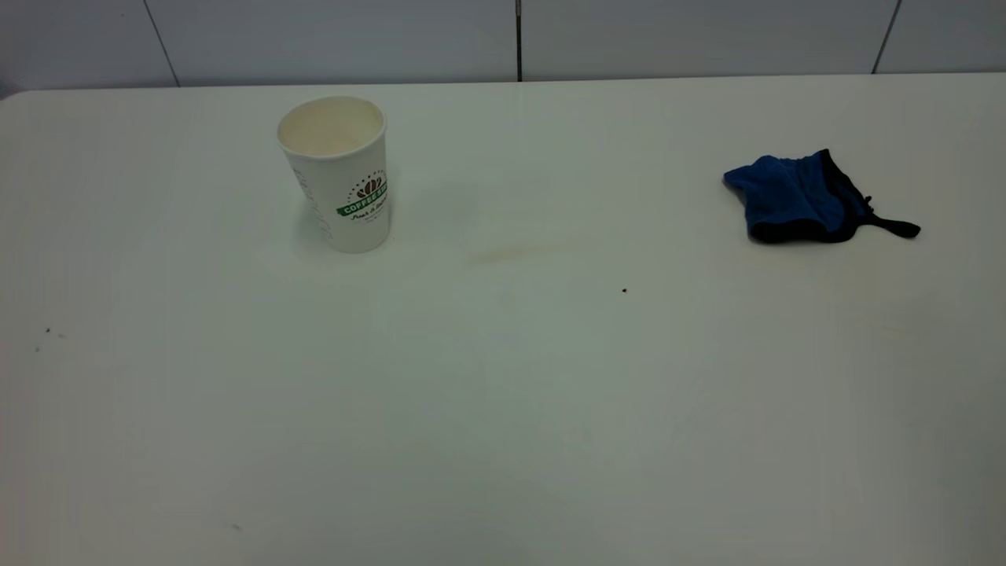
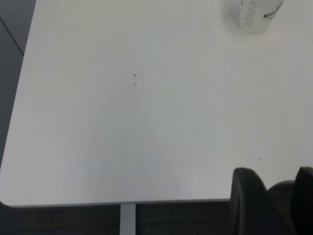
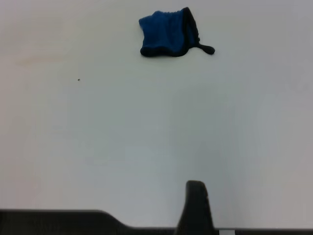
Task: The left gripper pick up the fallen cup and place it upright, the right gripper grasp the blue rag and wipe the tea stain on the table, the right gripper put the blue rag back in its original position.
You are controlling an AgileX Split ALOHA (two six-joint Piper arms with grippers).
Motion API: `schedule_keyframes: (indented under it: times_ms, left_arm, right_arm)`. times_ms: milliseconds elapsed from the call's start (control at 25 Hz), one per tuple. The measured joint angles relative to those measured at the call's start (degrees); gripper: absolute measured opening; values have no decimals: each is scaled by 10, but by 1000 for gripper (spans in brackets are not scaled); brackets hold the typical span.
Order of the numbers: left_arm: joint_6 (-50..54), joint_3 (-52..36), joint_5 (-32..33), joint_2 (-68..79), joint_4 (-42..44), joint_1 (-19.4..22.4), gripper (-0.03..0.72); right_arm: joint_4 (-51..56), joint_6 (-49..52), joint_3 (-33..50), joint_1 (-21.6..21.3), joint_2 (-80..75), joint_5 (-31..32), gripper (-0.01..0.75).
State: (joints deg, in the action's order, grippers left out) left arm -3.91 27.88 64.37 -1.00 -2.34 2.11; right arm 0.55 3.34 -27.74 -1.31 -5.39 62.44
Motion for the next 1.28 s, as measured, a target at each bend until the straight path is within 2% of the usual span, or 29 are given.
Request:
schedule_keyframes:
  times_ms: [360, 640, 1280]
  left_arm:
    - [0, 0, 0, 0, 0, 0, 241]
    - [0, 0, 0, 0, 0, 0, 241]
    - [0, 0, 0, 0, 0, 0, 241]
  right_arm:
    - [-1, -16, 9, -30, 63, 13, 617]
    - [-2, -18, 9, -32, 63, 14, 579]
    - [-2, -19, 9, -32, 63, 14, 426]
